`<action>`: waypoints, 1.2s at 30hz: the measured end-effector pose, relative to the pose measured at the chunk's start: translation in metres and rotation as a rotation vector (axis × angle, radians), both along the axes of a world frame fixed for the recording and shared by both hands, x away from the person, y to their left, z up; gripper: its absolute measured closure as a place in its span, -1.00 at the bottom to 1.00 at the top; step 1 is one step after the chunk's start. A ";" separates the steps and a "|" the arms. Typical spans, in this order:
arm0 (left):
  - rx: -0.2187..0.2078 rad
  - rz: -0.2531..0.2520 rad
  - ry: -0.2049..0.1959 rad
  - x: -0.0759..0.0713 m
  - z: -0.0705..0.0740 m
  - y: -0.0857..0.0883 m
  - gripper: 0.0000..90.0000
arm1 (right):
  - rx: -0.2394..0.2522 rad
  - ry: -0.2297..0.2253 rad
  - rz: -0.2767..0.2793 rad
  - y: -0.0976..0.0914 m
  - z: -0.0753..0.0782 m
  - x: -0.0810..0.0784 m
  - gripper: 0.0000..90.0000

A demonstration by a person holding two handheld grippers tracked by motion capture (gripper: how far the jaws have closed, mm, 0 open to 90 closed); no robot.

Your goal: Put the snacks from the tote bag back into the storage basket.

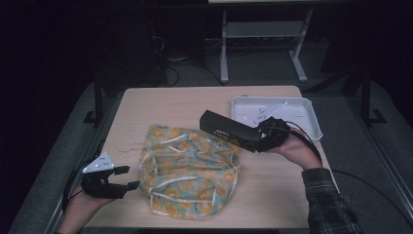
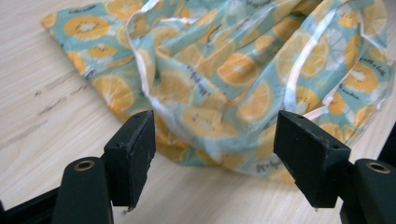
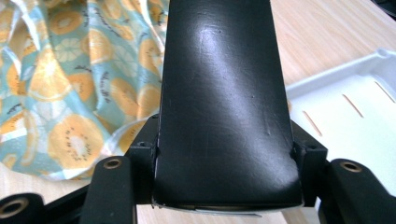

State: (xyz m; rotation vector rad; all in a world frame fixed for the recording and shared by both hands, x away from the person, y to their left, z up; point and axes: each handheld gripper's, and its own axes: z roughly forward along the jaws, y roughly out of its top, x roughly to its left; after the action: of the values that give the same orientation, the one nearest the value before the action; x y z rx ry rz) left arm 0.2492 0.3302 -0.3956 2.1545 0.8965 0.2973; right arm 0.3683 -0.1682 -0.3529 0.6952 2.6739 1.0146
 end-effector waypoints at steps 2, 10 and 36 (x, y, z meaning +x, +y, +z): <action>0.006 0.009 -0.002 -0.001 -0.004 0.004 -0.35 | -0.001 0.003 -0.019 -0.004 0.000 0.002 -0.07; 0.039 0.046 -0.003 0.001 -0.022 0.009 -0.35 | -0.002 0.001 -0.074 -0.020 -0.004 0.013 -0.07; 0.057 0.097 -0.008 0.003 -0.031 0.020 -0.35 | -0.035 0.010 -0.275 -0.074 -0.017 0.052 -0.07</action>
State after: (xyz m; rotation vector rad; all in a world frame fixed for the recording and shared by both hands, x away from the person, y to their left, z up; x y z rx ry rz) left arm 0.2518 0.3503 -0.4270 2.1638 1.0010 0.3842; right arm 0.4199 -0.2423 -0.3698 1.0280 2.5052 0.8915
